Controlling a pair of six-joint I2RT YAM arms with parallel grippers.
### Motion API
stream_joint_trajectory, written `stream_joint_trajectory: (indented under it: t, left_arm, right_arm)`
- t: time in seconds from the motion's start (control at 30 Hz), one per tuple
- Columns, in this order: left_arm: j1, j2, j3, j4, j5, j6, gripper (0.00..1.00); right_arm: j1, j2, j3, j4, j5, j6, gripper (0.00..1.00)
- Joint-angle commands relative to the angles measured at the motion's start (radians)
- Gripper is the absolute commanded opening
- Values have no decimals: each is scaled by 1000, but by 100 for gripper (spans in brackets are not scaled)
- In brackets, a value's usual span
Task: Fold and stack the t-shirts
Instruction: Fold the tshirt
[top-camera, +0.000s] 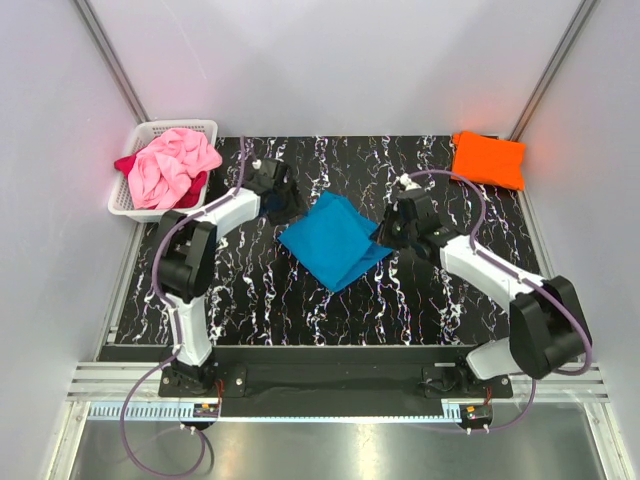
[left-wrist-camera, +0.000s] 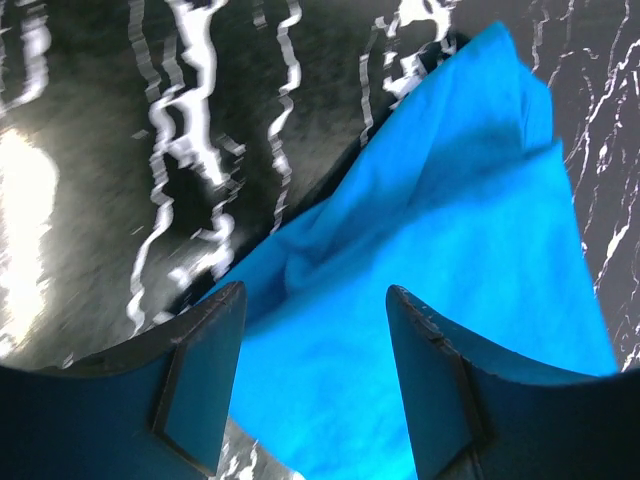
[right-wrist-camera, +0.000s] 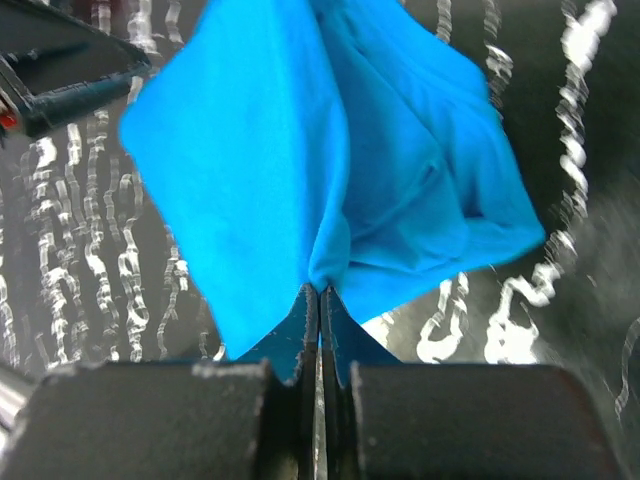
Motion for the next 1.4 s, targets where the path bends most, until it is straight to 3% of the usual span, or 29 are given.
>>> stream_joint_trajectory:
  t: [0.0, 0.3, 0.43, 0.5, 0.8, 1.03, 1.23, 1.37]
  left_arm:
    - [-35, 48, 78, 13, 41, 23, 63]
    - [-83, 97, 67, -1, 3, 9, 63]
    - [-86, 83, 66, -1, -17, 23, 63]
    - [-88, 82, 76, -1, -9, 38, 63]
    - [-94, 34, 80, -4, -22, 52, 63]
    - [-106, -56, 87, 1, 4, 64, 64]
    - [-120, -69, 121, -1, 76, 80, 64]
    - [-137, -56, 141, -4, 119, 87, 64]
  right_arm:
    - [20, -75, -62, -16, 141, 80, 0]
    - [20, 78, -21, -68, 182, 134, 3]
    - [21, 120, 23, -118, 234, 160, 47]
    - [21, 122, 40, -128, 285, 151, 50]
    - [87, 68, 180, -215, 343, 30, 47]
    - [125, 100, 183, -185, 146, 14, 47]
    - [127, 158, 82, -5, -60, 91, 45]
    - [139, 201, 68, 59, -112, 105, 44]
